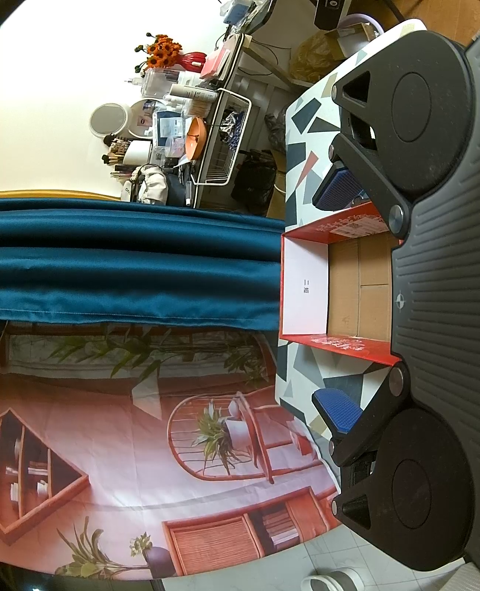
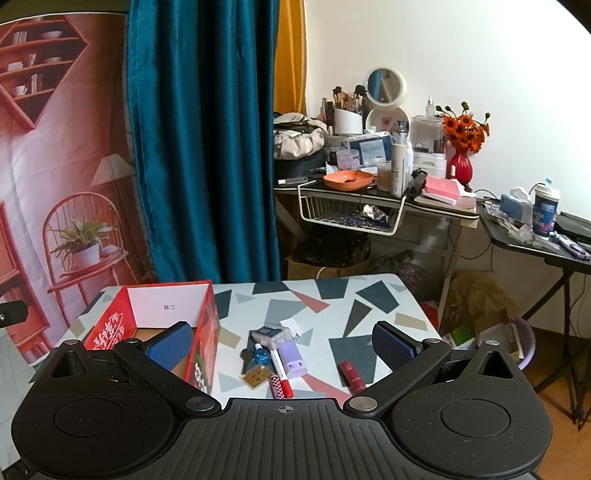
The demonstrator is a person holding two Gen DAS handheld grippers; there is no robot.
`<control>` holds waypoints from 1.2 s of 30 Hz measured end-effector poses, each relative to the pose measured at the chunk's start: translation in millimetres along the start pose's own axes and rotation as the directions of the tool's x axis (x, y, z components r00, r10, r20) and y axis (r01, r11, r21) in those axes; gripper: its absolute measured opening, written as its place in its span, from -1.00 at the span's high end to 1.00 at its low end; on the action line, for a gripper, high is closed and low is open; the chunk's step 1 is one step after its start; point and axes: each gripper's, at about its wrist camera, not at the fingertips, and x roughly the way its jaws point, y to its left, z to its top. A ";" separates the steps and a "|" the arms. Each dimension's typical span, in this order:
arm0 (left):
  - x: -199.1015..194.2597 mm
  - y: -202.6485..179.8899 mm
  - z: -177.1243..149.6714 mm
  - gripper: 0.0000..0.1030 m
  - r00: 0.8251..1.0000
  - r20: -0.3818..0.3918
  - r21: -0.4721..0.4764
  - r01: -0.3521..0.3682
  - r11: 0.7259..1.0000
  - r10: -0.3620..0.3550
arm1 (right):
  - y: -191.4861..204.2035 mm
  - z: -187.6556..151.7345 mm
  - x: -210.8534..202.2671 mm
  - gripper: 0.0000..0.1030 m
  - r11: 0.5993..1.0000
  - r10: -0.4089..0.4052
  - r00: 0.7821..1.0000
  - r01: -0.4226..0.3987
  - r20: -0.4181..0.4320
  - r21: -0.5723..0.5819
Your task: Organize rigid objects
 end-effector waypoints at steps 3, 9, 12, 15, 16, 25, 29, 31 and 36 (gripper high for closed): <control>0.0 -0.1 -0.1 -1.00 1.000 0.000 0.000 -0.001 1.000 0.001 | 0.7 -0.2 0.3 -0.99 1.000 -0.001 1.000 0.001 0.000 0.002; 0.0 0.7 0.2 -1.00 1.000 0.002 -0.004 -0.004 1.000 0.004 | 2.8 -0.7 1.3 -0.99 1.000 0.000 1.000 0.000 0.000 0.001; 1.2 1.4 0.3 -1.00 1.000 0.002 -0.007 -0.008 1.000 0.008 | 1.5 -0.9 1.6 -0.99 1.000 0.002 1.000 -0.002 -0.001 0.002; 2.5 -0.5 -0.9 -1.00 1.000 -0.003 -0.009 -0.011 1.000 0.011 | 4.6 2.9 -1.9 -0.99 1.000 0.002 1.000 -0.002 0.000 0.001; 2.6 -1.0 -1.0 -1.00 1.000 -0.004 -0.010 -0.011 1.000 0.011 | 4.7 2.8 -1.8 -0.99 1.000 0.002 1.000 -0.002 0.000 0.001; 10.2 1.0 -2.6 -1.00 0.999 -0.003 -0.004 -0.040 0.999 0.040 | 8.7 -0.6 3.1 -0.99 0.999 0.038 0.998 -0.038 0.044 0.002; 22.0 8.5 -5.2 -1.00 0.996 0.015 -0.011 -0.089 0.996 0.089 | 0.5 -5.4 14.4 -0.99 0.999 0.049 0.994 -0.049 0.098 -0.001; 31.7 16.5 -6.0 -1.00 0.996 0.021 -0.036 -0.091 0.995 0.092 | -7.2 -7.3 23.3 -0.99 0.997 0.065 0.990 -0.068 0.121 0.019; 65.0 37.8 -15.6 -1.00 0.996 0.009 -0.122 -0.093 0.988 0.094 | -29.1 -19.5 47.3 -0.99 0.987 0.116 0.970 -0.137 0.213 0.088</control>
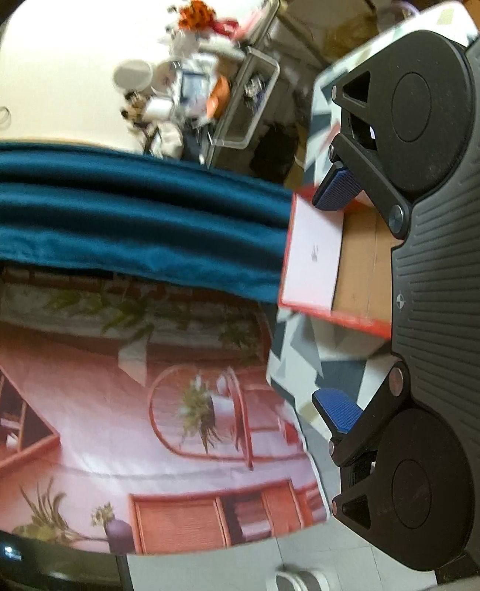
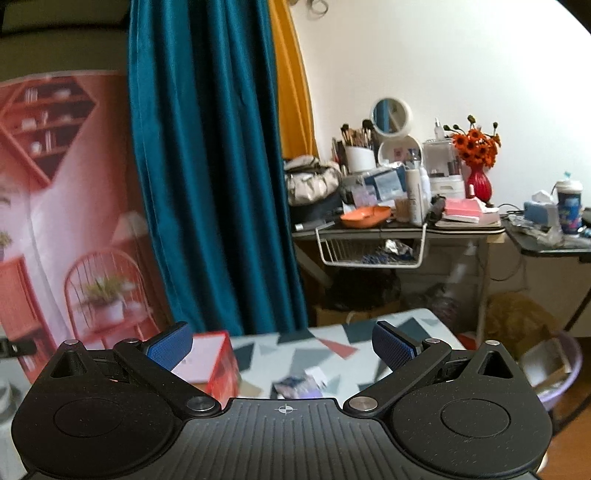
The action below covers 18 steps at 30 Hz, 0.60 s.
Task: Organize rigid objects
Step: 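Move the left tool to the red box rim and grip its wall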
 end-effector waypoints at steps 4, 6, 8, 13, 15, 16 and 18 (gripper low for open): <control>28.7 -2.5 -11.1 -1.00 0.996 -0.019 0.074 -0.080 0.994 0.082 | -13.0 -19.1 31.1 -0.99 0.999 0.000 0.999 0.001 -0.041 0.032; 42.1 0.2 -17.1 -1.00 0.994 -0.048 0.087 -0.091 0.992 0.095 | -17.0 -29.2 47.6 -0.99 0.999 0.005 0.997 -0.003 -0.075 0.035; 55.7 3.3 -23.7 -0.99 0.991 -0.080 0.091 -0.097 0.991 0.105 | -17.1 -40.6 65.6 -0.99 0.999 0.026 0.993 -0.022 -0.116 0.030; 85.8 17.2 -34.5 -0.91 0.983 -0.136 0.081 -0.109 0.991 0.120 | -17.1 -67.3 99.5 -0.99 1.000 0.011 0.992 -0.007 -0.129 0.029; 94.3 21.8 -37.9 -0.79 0.980 -0.161 0.069 -0.105 0.992 0.115 | -17.2 -77.5 111.9 -0.99 1.000 -0.011 0.990 0.012 -0.143 0.007; 97.6 25.2 -38.8 -0.77 0.979 -0.173 0.057 -0.098 0.994 0.106 | -16.7 -82.5 116.6 -0.99 1.000 -0.021 0.990 0.020 -0.141 -0.009; 100.7 28.7 -41.9 -0.74 0.977 -0.193 0.037 -0.083 0.996 0.089 | -17.4 -91.0 123.0 -0.99 0.999 -0.039 0.991 0.035 -0.128 -0.029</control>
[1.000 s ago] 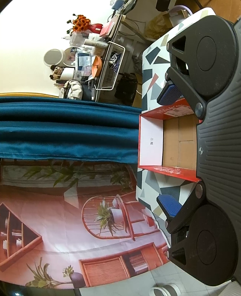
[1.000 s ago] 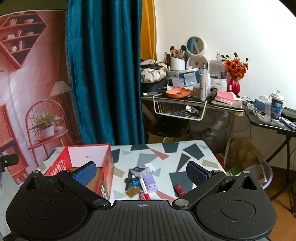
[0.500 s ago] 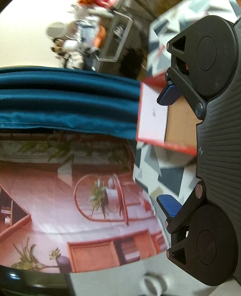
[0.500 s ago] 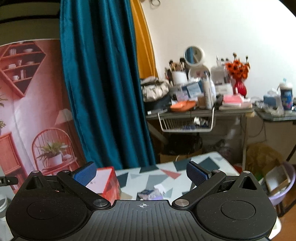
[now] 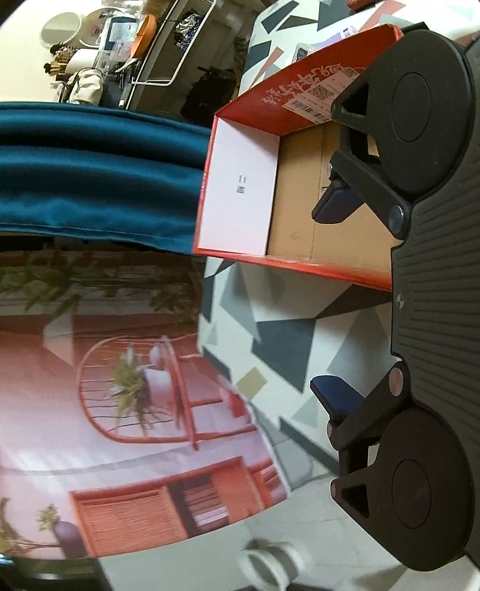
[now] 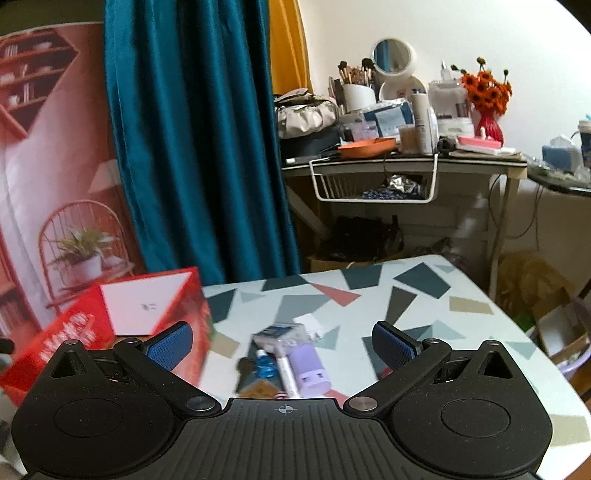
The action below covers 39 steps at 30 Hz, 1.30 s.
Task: Organize rigid objects
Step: 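Move the left tool to the red box rim and grip its wall, then grasp the pink checkered pen with the right gripper while left holds box wall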
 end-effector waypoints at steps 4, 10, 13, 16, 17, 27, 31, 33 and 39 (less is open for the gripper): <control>10.7 -1.5 -7.8 -0.55 0.999 -0.039 0.022 0.013 1.000 -0.012 | -7.4 -12.2 14.6 -0.99 1.000 -0.022 1.000 0.023 -0.016 0.021; 23.6 -0.4 -14.6 -0.12 0.994 -0.105 0.004 0.030 1.000 -0.029 | -14.5 -32.3 31.3 -0.99 1.000 -0.024 0.998 0.025 -0.062 0.017; 33.5 4.3 -13.6 0.25 0.990 -0.134 -0.018 0.041 0.999 -0.043 | -15.8 -37.5 37.3 -0.99 1.000 -0.020 0.996 0.021 -0.091 0.020; 34.1 6.3 -12.5 0.58 0.986 -0.141 -0.032 0.079 0.996 -0.083 | -17.5 -41.0 41.7 -0.98 0.999 -0.014 0.993 0.018 -0.114 0.030; 34.4 5.1 -12.5 0.63 0.986 -0.140 -0.027 0.090 0.996 -0.093 | -18.0 -41.8 42.8 -0.98 0.999 -0.013 0.993 0.017 -0.119 0.033; 36.4 1.4 -13.8 0.78 0.989 -0.116 0.006 0.098 0.995 -0.097 | -23.5 -46.5 49.4 -0.80 0.998 -0.017 0.986 0.026 -0.166 0.052; 38.5 4.0 -14.3 0.76 0.991 -0.102 0.019 0.090 0.996 -0.088 | -24.1 -51.6 53.8 -0.74 0.999 -0.029 0.984 0.036 -0.178 0.037; 39.4 3.3 -14.9 0.76 0.992 -0.095 0.029 0.088 0.996 -0.085 | -24.2 -55.6 55.8 -0.71 0.999 -0.042 0.982 0.045 -0.184 0.016; 40.9 4.9 -17.0 0.73 0.995 -0.071 0.031 0.079 0.996 -0.077 | -28.5 -67.9 66.1 -0.46 0.999 -0.044 0.972 0.043 -0.232 -0.008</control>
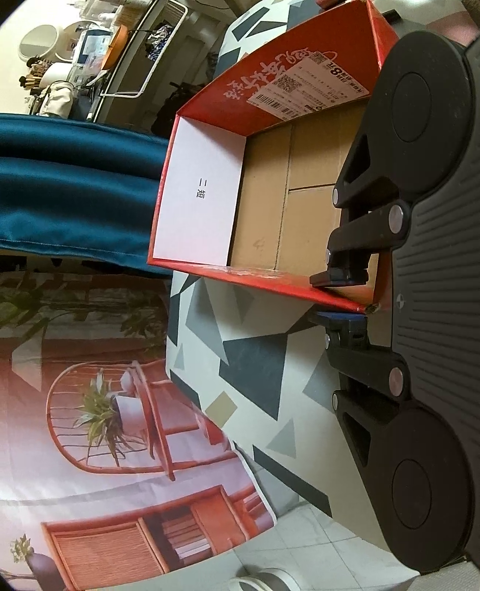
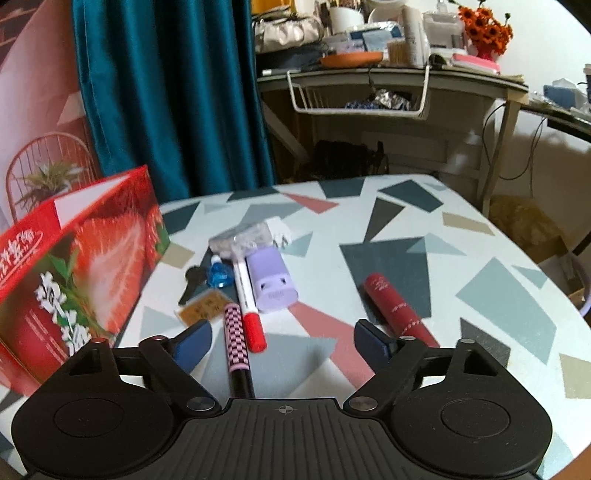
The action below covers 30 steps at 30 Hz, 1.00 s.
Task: Organize rigid objects
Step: 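Grasp the pink checkered pen with the right gripper while left holds box wall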
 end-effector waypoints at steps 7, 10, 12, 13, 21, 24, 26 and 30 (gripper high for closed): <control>1.4 2.9 -0.9 0.71 1.000 0.010 -0.006 0.002 1.000 -0.002 | 20.8 -3.4 18.6 0.16 0.991 0.082 0.993 -0.090 -0.085 -0.098; 2.0 5.9 -2.2 0.70 1.000 0.011 -0.020 0.000 1.000 0.000 | 30.8 -3.0 24.5 0.25 0.985 0.102 0.988 -0.117 -0.116 -0.129; 2.7 7.7 -1.6 0.69 1.000 0.010 -0.029 -0.001 1.000 0.001 | 33.6 -0.6 31.0 0.34 0.983 0.097 0.986 -0.116 -0.139 -0.141; 2.9 8.0 -1.3 0.68 1.000 0.009 -0.032 -0.001 0.999 0.001 | 34.1 0.2 34.7 0.37 0.983 0.094 0.984 -0.115 -0.151 -0.144; 4.1 7.6 0.1 0.68 1.000 -0.001 -0.042 0.001 0.999 -0.001 | 36.3 1.9 61.8 0.71 0.985 0.060 0.967 -0.098 -0.247 -0.145; 4.2 7.5 -0.2 0.68 1.000 -0.002 -0.043 -0.002 0.999 0.002 | 39.1 5.0 66.0 0.71 0.982 0.065 0.963 -0.108 -0.262 -0.156; 4.1 7.8 -0.2 0.68 1.000 -0.005 -0.044 0.000 0.999 0.000 | 40.2 6.7 69.1 0.71 0.979 0.068 0.961 -0.116 -0.268 -0.166; 6.0 10.4 0.6 0.68 1.000 -0.020 -0.045 0.011 0.999 -0.012 | 42.9 12.6 76.3 0.71 0.977 0.068 0.958 -0.120 -0.279 -0.175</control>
